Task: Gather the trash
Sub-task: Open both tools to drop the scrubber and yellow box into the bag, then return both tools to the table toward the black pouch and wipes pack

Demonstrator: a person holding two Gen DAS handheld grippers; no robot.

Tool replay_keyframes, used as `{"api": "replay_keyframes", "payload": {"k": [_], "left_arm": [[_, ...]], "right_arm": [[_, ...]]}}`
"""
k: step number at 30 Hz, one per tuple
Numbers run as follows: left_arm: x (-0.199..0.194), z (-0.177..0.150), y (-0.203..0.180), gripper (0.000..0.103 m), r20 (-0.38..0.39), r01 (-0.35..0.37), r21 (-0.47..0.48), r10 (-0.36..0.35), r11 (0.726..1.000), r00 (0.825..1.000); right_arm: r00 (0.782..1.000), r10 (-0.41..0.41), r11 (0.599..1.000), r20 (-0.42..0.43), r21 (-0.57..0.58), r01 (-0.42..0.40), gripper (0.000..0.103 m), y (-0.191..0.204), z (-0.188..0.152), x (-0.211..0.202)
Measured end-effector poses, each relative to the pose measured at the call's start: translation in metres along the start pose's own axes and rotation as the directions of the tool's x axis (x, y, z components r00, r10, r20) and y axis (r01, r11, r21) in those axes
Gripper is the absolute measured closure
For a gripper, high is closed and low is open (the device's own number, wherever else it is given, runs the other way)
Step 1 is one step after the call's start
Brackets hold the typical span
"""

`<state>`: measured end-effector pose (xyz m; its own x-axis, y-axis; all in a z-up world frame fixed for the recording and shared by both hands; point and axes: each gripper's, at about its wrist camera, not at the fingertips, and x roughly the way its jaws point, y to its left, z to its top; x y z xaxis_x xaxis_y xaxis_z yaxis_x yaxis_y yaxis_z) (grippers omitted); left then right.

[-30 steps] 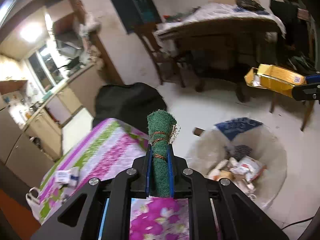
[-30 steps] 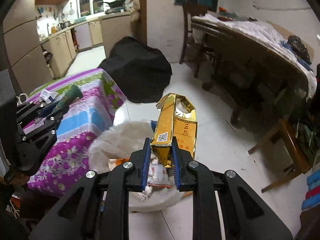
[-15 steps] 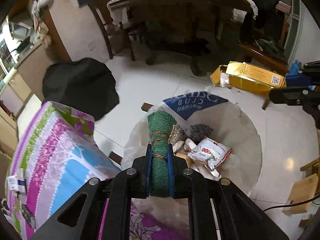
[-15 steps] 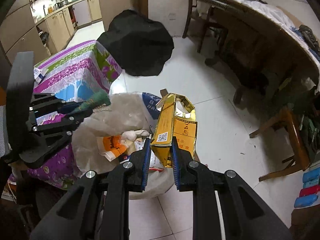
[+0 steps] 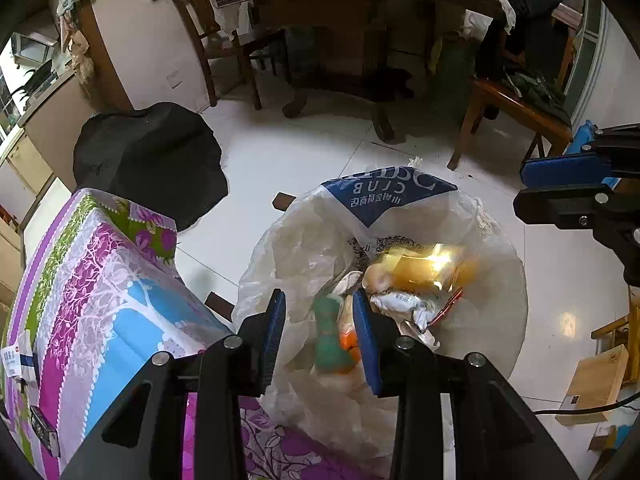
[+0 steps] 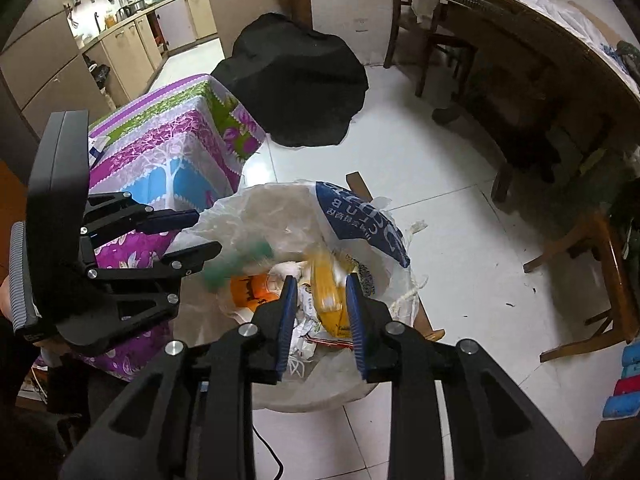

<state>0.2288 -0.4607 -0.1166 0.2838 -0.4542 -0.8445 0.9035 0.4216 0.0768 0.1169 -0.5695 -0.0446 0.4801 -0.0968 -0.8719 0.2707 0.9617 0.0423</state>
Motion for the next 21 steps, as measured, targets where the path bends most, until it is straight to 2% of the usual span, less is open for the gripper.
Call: {"api": "replay_keyframes", "payload": {"k": [8,17,21], "left_arm": [[-0.009,-0.006,0.008,0.067,0.014,-0.018,-0.027,0.018,0.999,1.000],[-0.027,-0.022,0.020,0.067,0.030,-0.083,-0.061,0.085,0.995,0.996],[-0.040,-0.035,0.032,0.067,0.041,-0.135,-0.083,0.139,0.987,0.989]], "right_arm": [[1.000,-0.006,1.000,0.006,-0.001,0.006,0.079,0.006,0.003,-0.003],[1.000,-0.002,1.000,0.010,-0.020,0.002,0.079,0.022,0.006,-0.005],[1.000,0.007,0.999,0.017,-0.035,-0.006,0.079,0.033,0.008,-0.005]]}}
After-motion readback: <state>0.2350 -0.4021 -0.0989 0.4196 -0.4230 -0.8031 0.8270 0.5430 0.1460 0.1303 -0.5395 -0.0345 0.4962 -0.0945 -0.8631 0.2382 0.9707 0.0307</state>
